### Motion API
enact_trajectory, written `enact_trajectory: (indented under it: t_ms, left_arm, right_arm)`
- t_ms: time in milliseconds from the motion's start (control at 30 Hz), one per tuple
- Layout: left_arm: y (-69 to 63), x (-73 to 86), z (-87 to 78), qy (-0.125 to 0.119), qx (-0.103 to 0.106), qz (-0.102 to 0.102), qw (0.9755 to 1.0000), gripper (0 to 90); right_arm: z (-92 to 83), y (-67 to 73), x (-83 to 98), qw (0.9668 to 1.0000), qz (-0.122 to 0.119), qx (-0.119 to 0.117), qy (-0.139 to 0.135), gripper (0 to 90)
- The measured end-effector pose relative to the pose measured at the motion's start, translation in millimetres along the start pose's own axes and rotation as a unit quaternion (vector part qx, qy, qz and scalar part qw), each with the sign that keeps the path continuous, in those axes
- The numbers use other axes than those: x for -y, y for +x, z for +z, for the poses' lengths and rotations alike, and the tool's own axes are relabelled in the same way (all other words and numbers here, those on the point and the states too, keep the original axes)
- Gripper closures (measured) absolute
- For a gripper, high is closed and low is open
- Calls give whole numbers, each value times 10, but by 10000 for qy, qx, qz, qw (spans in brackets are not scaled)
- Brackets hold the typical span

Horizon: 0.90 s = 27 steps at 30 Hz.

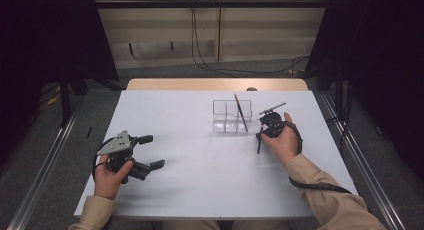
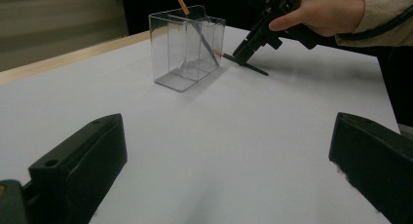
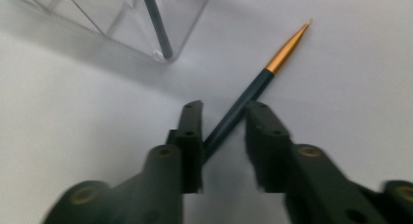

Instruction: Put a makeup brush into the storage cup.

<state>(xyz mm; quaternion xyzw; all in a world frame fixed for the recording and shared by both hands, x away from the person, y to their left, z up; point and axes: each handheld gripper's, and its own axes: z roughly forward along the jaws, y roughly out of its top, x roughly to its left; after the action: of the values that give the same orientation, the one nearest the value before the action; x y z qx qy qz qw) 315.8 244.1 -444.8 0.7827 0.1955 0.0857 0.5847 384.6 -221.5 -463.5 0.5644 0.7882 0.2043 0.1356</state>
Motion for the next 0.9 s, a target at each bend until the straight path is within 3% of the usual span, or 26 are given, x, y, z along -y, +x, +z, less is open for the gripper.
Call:
enact_trajectory:
  t_ms: [67,167,300,533,900]
  left_arm:
    - [-5,-4,-2,5,-9,-2,10000,4]
    - [-7,-10,-4,-7,-16,10,10000,4]
    - [-4,-12,-7,-14,-20,10,10000,4]
    - [-1,-16,10,-12,-1,16,10000,4]
    - [2,-9,46,15,26,4,10000,4]
  right_arm:
    - [-24,-44,19,9999,-9,-84,97,838]
    - [-51,-105,51,9997,8,-200,157,842]
    - [-107,-168,81,9990,-93,-130,416,842]
    - [-206,-339,176,9968,-41,-75,799,840]
    - [-182,-327,120,9941,-58,30,1079,823]
